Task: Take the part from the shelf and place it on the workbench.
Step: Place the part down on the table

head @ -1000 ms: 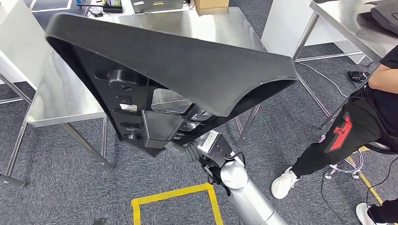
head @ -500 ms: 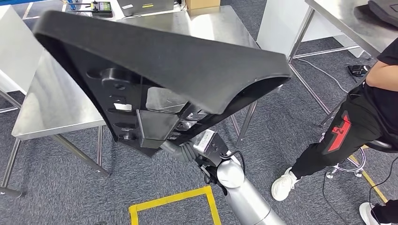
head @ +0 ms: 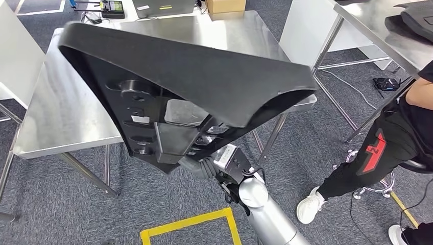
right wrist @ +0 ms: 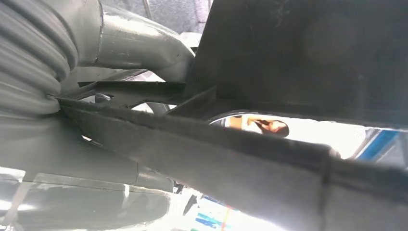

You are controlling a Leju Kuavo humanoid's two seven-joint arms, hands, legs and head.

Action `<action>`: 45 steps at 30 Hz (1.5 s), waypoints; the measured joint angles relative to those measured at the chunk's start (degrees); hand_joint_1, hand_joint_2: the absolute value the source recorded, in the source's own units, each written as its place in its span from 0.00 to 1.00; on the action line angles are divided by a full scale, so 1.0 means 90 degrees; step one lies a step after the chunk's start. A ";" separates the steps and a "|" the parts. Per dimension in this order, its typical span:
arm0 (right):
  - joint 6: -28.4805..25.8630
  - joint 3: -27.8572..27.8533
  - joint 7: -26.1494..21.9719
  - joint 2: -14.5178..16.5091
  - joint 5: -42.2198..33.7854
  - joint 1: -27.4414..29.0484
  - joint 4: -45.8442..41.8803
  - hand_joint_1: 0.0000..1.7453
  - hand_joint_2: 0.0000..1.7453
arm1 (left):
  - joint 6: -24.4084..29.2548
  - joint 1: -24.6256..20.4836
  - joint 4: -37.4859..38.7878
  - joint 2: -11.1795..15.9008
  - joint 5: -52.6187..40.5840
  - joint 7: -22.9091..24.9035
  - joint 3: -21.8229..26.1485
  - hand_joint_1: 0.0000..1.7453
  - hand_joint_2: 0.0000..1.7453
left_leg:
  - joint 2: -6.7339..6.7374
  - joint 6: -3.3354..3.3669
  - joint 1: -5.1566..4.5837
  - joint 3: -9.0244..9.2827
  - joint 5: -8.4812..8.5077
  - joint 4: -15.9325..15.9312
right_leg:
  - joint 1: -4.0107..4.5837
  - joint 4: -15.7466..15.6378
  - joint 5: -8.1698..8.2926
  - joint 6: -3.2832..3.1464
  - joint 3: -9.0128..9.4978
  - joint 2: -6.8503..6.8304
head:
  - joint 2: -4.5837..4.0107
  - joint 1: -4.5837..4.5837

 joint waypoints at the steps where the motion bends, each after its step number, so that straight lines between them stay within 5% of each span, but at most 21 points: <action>1: -0.0002 -0.0004 0.0000 -0.0012 0.0000 0.0011 0.0000 1.00 1.00 | 0.0004 0.0001 0.0000 -0.0003 -0.0002 0.0002 0.0001 0.00 1.00 | -0.0004 0.0000 -0.0010 0.0056 -0.0040 0.0000 | 0.0008 -0.0260 0.0179 0.0032 0.0056 -0.0001 | 0.0000 0.0001; 3: -0.0004 -0.0012 -0.0001 -0.0028 0.0000 0.0013 -0.0001 1.00 1.00 | 0.0012 -0.0001 0.0001 -0.0013 -0.0006 0.0003 0.0002 0.00 1.00 | -0.0007 -0.0021 -0.0023 0.0188 -0.0133 -0.0002 | 0.0042 -0.1162 0.0655 0.0046 0.0384 -0.0022 | 0.0000 -0.0001; 5: -0.0005 -0.0025 -0.0002 -0.0040 -0.0002 0.0009 -0.0003 1.00 1.00 | 0.0017 -0.0007 0.0002 -0.0026 -0.0007 0.0004 0.0002 0.00 1.00 | -0.0003 -0.0074 -0.0035 0.0252 -0.0211 -0.0011 | 0.0099 -0.1720 0.0850 -0.0085 0.0605 -0.0057 | 0.0000 -0.0005; 9: -0.0005 -0.0060 -0.0002 -0.0039 -0.0007 0.0022 -0.0019 1.00 1.00 | 0.0035 -0.0014 0.0001 -0.0043 -0.0009 0.0013 -0.0001 0.00 1.00 | 0.0010 -0.0182 -0.0037 0.0220 -0.0278 0.0205 | 0.0064 -0.1822 0.0838 -0.0300 0.0777 -0.0036 | 0.0000 -0.0006; 11: -0.0005 -0.0063 -0.0002 -0.0026 -0.0013 0.0007 -0.0037 1.00 1.00 | 0.0042 -0.0029 0.0000 -0.0044 -0.0009 0.0014 -0.0004 0.00 1.00 | 0.0007 -0.0250 -0.0016 -0.0090 -0.0451 0.0748 | 0.0016 -0.1850 0.0787 -0.0375 0.0898 -0.0025 | 0.0000 -0.0008; 14: -0.0012 -0.0064 -0.0002 -0.0022 -0.0013 0.0018 -0.0040 1.00 1.00 | 0.0048 -0.0016 0.0000 -0.0041 -0.0008 0.0015 -0.0005 0.00 1.00 | 0.0007 -0.0353 0.0034 -0.0840 -0.0803 0.1768 | 0.0015 -0.1850 0.0678 -0.0420 0.1006 -0.0007 | 0.0000 -0.0014; 16: -0.0110 -0.0064 0.0008 -0.0024 0.0061 0.0031 -0.0039 1.00 1.00 | 0.0049 -0.0005 0.0000 -0.0038 0.0002 0.0015 -0.0004 0.00 1.00 | 0.0009 -0.0384 0.0065 -0.0992 -0.0564 0.1652 | 0.0009 -0.1849 0.0599 -0.0393 0.1102 0.0016 | 0.0000 -0.0013; 18: -0.0343 -0.0065 0.0034 -0.0022 0.0239 -0.0005 -0.0032 1.00 1.00 | 0.0057 -0.0003 0.0001 -0.0035 0.0038 0.0013 0.0002 0.00 1.00 | 0.0016 -0.0380 0.0086 -0.0776 0.0049 0.0872 | 0.0004 -0.1847 0.0500 -0.0338 0.1226 0.0032 | 0.0000 -0.0012; 19: -0.0484 -0.0070 0.0046 -0.0019 0.0353 -0.0056 -0.0014 1.00 1.00 | 0.0066 -0.0003 0.0002 -0.0035 0.0055 0.0012 0.0007 0.00 1.00 | 0.0024 -0.0359 0.0082 -0.0648 0.0193 0.0505 | 0.0014 -0.1841 0.0453 -0.0301 0.1275 0.0038 | 0.0000 -0.0012; 21: -0.0735 -0.0092 0.0069 0.0015 0.0569 -0.0225 0.0051 1.00 1.00 | 0.0092 0.0004 0.0004 -0.0044 0.0075 0.0021 0.0018 0.00 1.00 | 0.0031 -0.0266 0.0053 -0.0498 0.0241 0.0146 | 0.0048 -0.1818 0.0388 -0.0207 0.1319 0.0049 | 0.0000 -0.0010; 24: -0.0906 -0.0123 0.0176 0.0121 0.0859 -0.0546 0.0164 1.00 1.00 | 0.0107 0.0010 0.0003 -0.0073 0.0070 0.0061 0.0037 0.00 1.00 | 0.0034 -0.0099 0.0034 -0.0373 0.0242 0.0089 | 0.0052 -0.1702 0.0329 -0.0078 0.1314 0.0040 | 0.0001 -0.0004; 26: -0.0925 -0.0120 0.0334 0.0198 0.1006 -0.0815 0.0245 1.00 1.00 | 0.0098 -0.0007 0.0001 -0.0083 0.0059 0.0070 0.0055 0.00 1.00 | 0.0034 -0.0024 0.0039 -0.0282 0.0235 0.0067 | 0.0029 -0.1259 0.0204 -0.0043 0.1054 0.0015 | 0.0001 0.0007; 30: -0.1035 -0.0110 0.0654 0.0395 0.1302 -0.1376 0.0643 1.00 1.00 | 0.0077 -0.0016 0.0002 -0.0116 0.0052 0.0071 0.0070 0.00 1.00 | 0.0017 0.0022 0.0024 -0.0175 0.0112 0.0064 | 0.0019 0.0172 -0.0204 -0.0056 0.0021 0.0003 | 0.0000 0.0015; 32: -0.1134 -0.0103 0.0737 0.0500 0.1496 -0.1655 0.0925 1.00 1.00 | 0.0095 -0.0014 0.0002 -0.0146 0.0050 0.0072 0.0077 0.00 1.00 | -0.0011 0.0005 0.0023 -0.0056 0.0020 0.0064 | 0.0020 -0.0191 0.0038 0.0008 -0.0005 0.0002 | 0.0000 0.0016; 34: -0.1211 -0.0084 0.0786 0.0594 0.1667 -0.1953 0.1216 1.00 1.00 | 0.0111 -0.0017 0.0002 -0.0177 0.0038 0.0084 0.0094 0.00 1.00 | -0.0030 -0.0032 0.0016 0.0081 -0.0087 0.0068 | 0.0037 -0.1129 0.0590 0.0059 0.0278 -0.0011 | 0.0000 0.0018; 36: -0.1268 -0.0063 0.0815 0.0676 0.1807 -0.2218 0.1505 1.00 1.00 | 0.0126 -0.0018 0.0003 -0.0200 0.0016 0.0126 0.0118 0.00 1.00 | -0.0041 -0.0099 -0.0001 0.0167 -0.0182 0.0053 | 0.0072 -0.1687 0.0892 -0.0041 0.0483 -0.0040 | 0.0000 0.0019; 39: -0.1306 -0.0049 0.0852 0.0836 0.1971 -0.2507 0.1848 1.00 1.00 | 0.0186 -0.0015 0.0002 -0.0221 0.0021 0.0183 0.0157 0.00 1.00 | -0.0029 -0.0203 -0.0004 0.0197 -0.0227 0.0115 | 0.0063 -0.1779 0.0941 -0.0222 0.0604 -0.0029 | 0.0000 0.0014; 41: -0.1308 -0.0030 0.0859 0.0971 0.2027 -0.2664 0.2019 1.00 1.00 | 0.0225 -0.0014 0.0003 -0.0227 0.0055 0.0177 0.0183 0.00 1.00 | -0.0012 -0.0260 0.0012 -0.0007 -0.0290 0.0495 | 0.0023 -0.1798 0.0904 -0.0304 0.0699 -0.0011 | 0.0000 0.0009; 45: -0.1286 0.0061 0.0863 0.1167 0.2078 -0.2820 0.2342 1.00 1.00 | 0.0238 0.0046 0.0005 -0.0229 0.0098 0.0165 0.0234 0.00 1.00 | -0.0001 -0.0373 0.0033 -0.0962 -0.0756 0.1775 | 0.0023 -0.1804 0.0752 -0.0405 0.0865 0.0009 | 0.0000 0.0002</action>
